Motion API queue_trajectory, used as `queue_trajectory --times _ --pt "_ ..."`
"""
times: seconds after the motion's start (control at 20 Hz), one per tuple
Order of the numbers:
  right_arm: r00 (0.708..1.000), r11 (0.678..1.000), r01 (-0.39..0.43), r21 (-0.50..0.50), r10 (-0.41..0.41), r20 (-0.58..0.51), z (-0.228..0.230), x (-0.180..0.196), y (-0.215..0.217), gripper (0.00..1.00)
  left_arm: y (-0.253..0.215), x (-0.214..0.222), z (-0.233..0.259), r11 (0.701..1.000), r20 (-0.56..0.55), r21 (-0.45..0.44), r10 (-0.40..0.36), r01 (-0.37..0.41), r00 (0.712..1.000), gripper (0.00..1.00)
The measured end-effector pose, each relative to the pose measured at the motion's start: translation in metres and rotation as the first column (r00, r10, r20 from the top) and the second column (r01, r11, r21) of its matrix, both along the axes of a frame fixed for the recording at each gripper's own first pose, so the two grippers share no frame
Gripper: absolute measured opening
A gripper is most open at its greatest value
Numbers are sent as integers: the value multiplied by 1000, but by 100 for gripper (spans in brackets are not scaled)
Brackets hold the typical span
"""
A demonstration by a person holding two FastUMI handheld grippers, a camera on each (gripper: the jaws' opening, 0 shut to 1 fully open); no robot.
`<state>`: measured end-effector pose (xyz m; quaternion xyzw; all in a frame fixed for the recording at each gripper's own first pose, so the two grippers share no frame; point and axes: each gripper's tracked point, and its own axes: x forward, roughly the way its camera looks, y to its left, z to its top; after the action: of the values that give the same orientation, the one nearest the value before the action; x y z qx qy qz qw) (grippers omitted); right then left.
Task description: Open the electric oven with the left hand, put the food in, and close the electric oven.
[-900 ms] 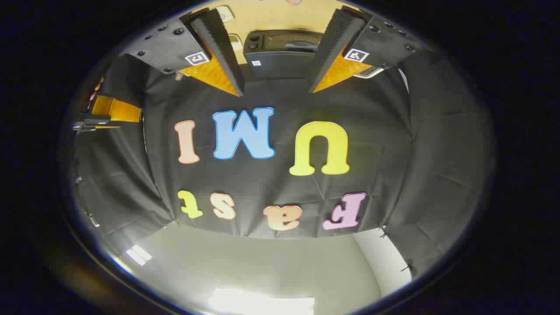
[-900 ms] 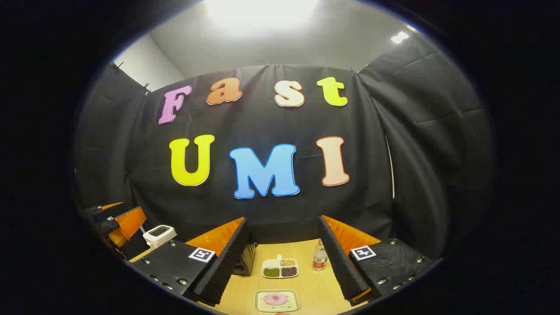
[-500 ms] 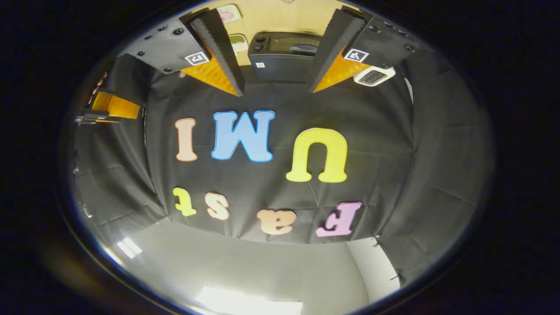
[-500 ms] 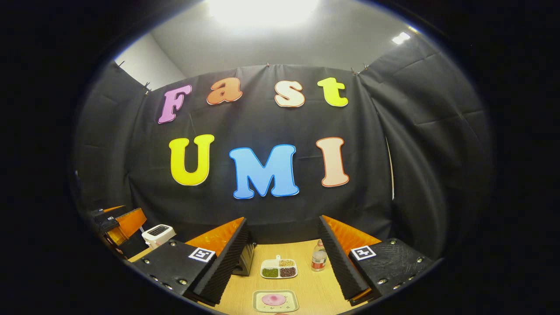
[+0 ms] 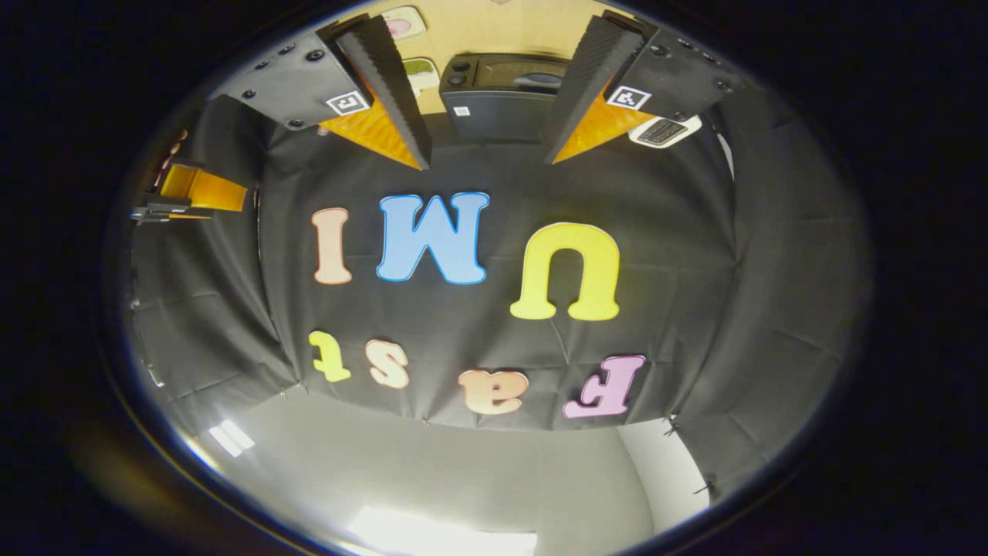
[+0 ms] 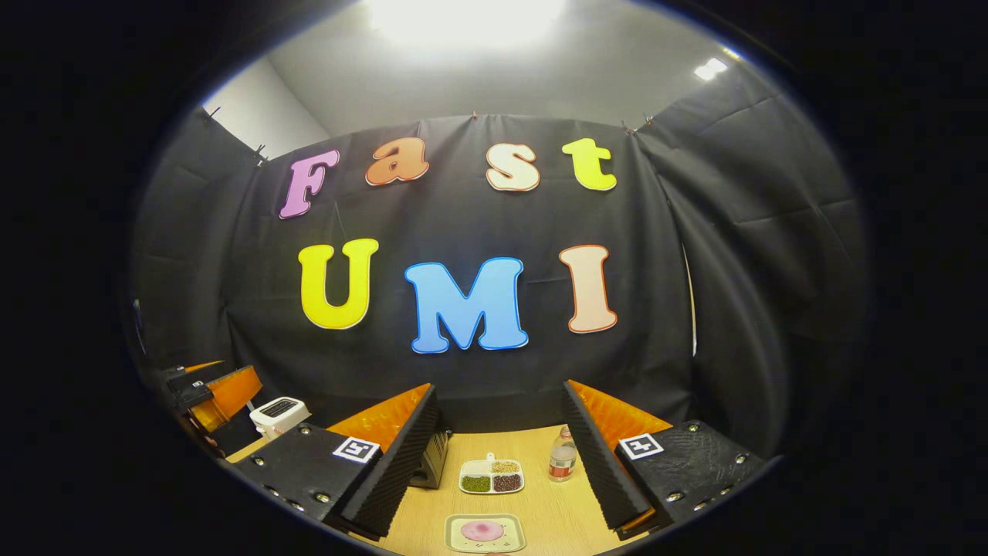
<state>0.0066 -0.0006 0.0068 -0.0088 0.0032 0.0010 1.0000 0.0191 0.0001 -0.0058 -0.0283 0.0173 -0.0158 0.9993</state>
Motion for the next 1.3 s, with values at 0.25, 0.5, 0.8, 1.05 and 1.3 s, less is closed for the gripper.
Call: queue_trajectory --times 0.25,0.5,0.8,1.05,1.3 --pt "1000 1000 5 -14 -5 -29 -9 3 -3 97 9 18 -25 1000 -53 23 -2 3 999 97" --pt "997 999 21 -30 -23 -77 -33 7 -7 97 27 47 -94 1000 -179 19 -5 9 984 96" --pt "988 998 49 -43 -54 -147 -66 15 -8 97 54 103 -179 1000 -310 25 -2 10 951 100" --pt "976 996 74 -50 -83 -201 -91 19 -9 97 73 151 -241 1000 -403 25 13 -3 915 96" --pt "965 992 108 -67 -121 -234 -103 19 -16 97 79 179 -289 997 -466 70 23 11 885 96"
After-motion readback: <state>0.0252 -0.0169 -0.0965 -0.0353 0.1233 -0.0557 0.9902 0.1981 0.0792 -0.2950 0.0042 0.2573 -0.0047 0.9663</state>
